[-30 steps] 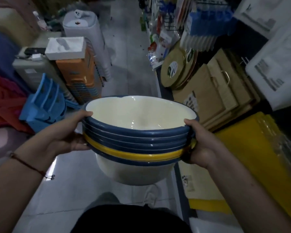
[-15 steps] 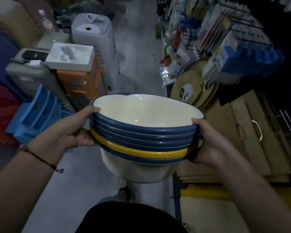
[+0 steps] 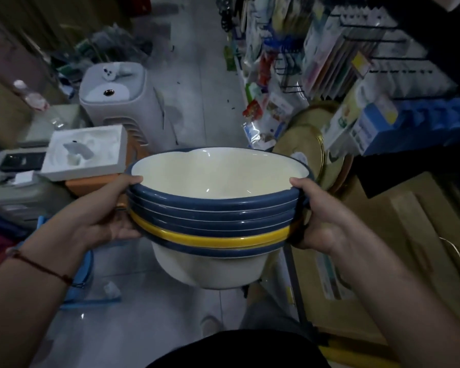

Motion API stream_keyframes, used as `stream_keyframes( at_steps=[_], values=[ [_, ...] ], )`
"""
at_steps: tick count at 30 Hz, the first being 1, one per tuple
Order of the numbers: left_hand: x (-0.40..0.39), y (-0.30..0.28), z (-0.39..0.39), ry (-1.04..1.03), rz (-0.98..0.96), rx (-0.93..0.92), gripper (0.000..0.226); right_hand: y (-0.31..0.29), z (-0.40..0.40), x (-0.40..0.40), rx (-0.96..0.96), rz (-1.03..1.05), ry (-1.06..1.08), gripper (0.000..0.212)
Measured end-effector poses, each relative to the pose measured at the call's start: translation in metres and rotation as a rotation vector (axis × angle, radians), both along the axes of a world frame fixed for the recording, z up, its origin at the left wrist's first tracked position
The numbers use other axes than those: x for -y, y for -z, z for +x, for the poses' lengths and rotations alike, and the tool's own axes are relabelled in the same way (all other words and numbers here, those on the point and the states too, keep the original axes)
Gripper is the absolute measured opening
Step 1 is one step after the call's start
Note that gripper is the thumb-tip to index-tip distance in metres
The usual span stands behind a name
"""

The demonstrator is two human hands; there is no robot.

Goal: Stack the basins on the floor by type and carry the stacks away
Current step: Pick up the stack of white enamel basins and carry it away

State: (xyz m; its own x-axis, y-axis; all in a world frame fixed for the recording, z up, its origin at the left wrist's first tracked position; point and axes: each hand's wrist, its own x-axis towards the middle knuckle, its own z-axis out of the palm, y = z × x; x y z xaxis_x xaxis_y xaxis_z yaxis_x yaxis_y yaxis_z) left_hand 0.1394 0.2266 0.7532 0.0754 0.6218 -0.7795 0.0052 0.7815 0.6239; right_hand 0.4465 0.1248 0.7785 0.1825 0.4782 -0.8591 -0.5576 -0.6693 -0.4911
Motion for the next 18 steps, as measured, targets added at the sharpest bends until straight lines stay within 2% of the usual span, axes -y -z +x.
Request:
stream_keyframes(
  at_steps=[7,14,18],
  values=[
    [-0.112,0.008,0.073,0.009,-0.008,-0.036,0.025,0.021,0.067,-0.123,-0.04,-0.015,0.021,0.027],
    [-0.213,0.008,0.132,-0.087,-0.049,-0.019,0.037,0.02,0.135,-0.241,-0.034,-0.019,-0.02,0.025],
    [-0.258,0.006,0.146,-0.118,-0.027,0.018,0.032,0.017,0.152,-0.3,-0.058,0.0,-0.062,0.03]
  ],
)
